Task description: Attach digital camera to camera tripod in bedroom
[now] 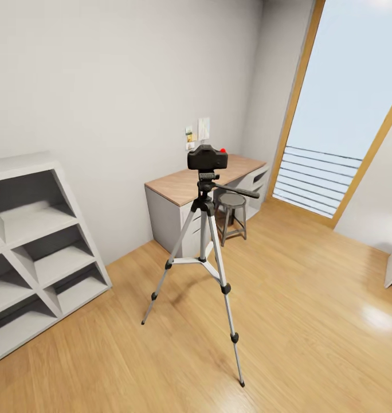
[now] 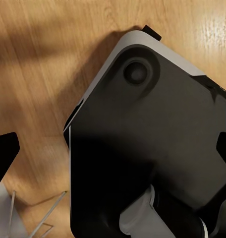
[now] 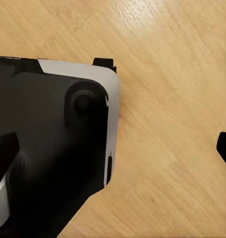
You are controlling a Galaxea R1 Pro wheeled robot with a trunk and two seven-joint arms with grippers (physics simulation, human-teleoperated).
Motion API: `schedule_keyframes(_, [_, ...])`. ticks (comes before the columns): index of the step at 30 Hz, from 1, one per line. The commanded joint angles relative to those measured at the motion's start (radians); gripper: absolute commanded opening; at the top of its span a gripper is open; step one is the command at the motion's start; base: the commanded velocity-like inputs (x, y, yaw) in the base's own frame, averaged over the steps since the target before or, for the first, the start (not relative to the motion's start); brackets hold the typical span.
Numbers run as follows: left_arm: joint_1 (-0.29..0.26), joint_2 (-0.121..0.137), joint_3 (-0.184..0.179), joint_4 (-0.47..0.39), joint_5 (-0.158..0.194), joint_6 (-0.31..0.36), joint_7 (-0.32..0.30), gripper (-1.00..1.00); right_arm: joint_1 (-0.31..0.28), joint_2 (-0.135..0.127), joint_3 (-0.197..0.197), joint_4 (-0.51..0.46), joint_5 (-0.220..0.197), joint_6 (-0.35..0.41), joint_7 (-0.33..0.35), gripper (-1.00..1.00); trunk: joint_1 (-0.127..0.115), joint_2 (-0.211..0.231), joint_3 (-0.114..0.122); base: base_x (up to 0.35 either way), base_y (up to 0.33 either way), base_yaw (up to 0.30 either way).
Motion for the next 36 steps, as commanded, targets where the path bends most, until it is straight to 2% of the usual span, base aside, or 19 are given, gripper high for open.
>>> schedule_keyframes(1, [-0.001, 0.0, -0.008, 0.0, 0.009, -0.002, 0.004, 1.0, -0.001, 0.0, 0.001, 0.003, 0.004, -0.004, 0.0, 1.0, 0.001, -0.002, -0.002, 0.0, 0.0, 0.0])
schedule_keyframes(24, [-0.001, 0.008, -0.008, -0.001, 0.017, -0.002, 0.004, 1.0, 0.0, 0.021, 0.001, 0.003, 0.001, 0.003, -0.009, 1.0, 0.001, -0.002, -0.001, 0.0, 0.0, 0.0])
schedule_keyframes(36, [-0.001, 0.003, -0.012, -0.003, -0.003, 0.001, 0.003, 1.0, 0.0, 0.026, 0.001, 0.004, 0.0, 0.011, -0.008, 1.0, 0.001, -0.002, 0.014, 0.0, 0.0, 0.0])
